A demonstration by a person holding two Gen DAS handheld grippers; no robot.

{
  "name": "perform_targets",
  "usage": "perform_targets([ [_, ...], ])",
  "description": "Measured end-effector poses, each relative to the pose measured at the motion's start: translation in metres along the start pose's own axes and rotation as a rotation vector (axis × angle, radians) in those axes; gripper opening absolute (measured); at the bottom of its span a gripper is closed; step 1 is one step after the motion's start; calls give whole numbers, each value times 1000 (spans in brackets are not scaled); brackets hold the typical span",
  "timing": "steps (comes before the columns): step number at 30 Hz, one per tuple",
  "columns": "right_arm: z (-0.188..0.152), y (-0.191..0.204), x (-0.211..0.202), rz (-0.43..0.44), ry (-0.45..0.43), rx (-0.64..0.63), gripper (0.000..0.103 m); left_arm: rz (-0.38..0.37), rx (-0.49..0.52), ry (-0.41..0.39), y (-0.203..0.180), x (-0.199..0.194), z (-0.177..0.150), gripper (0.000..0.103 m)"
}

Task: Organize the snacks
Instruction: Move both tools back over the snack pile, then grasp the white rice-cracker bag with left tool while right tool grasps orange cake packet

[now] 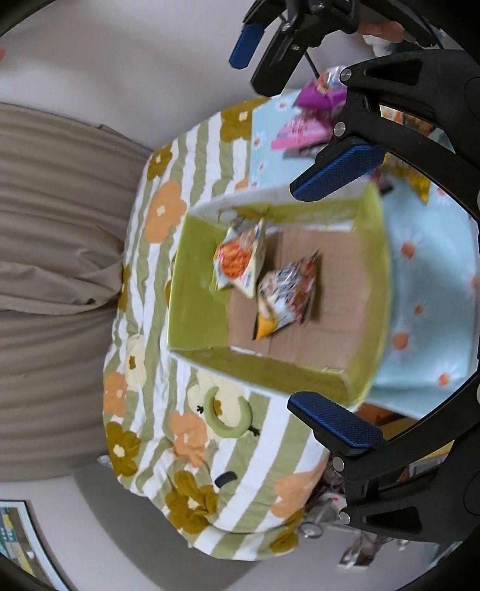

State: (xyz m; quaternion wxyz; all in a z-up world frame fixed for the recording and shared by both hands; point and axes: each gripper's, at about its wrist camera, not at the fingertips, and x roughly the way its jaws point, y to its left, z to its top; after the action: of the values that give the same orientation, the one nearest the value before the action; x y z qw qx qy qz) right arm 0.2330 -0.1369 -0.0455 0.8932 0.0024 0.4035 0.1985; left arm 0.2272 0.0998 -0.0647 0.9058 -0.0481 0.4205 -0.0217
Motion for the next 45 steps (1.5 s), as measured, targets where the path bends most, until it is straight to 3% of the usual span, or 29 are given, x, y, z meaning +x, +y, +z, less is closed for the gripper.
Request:
perform_targets([
  [9, -72, -63, -79, -67, 2, 67, 103, -97, 35, 43, -78, -33, -60, 102],
  [21, -164, -152, -138, -128, 47, 171, 103, -200, 84, 199, -198, -23, -151, 102],
  [32, -227, -191, -117, -86, 143, 242, 103, -248, 52, 440, -243, 39, -212, 102],
  [42, -255, -208, -83, -63, 206, 307, 103, -279, 5, 566, -259, 94, -246, 102],
  [45, -260, -212, -78, -57, 216, 336, 103, -293, -12, 597, -263, 107, -253, 96],
])
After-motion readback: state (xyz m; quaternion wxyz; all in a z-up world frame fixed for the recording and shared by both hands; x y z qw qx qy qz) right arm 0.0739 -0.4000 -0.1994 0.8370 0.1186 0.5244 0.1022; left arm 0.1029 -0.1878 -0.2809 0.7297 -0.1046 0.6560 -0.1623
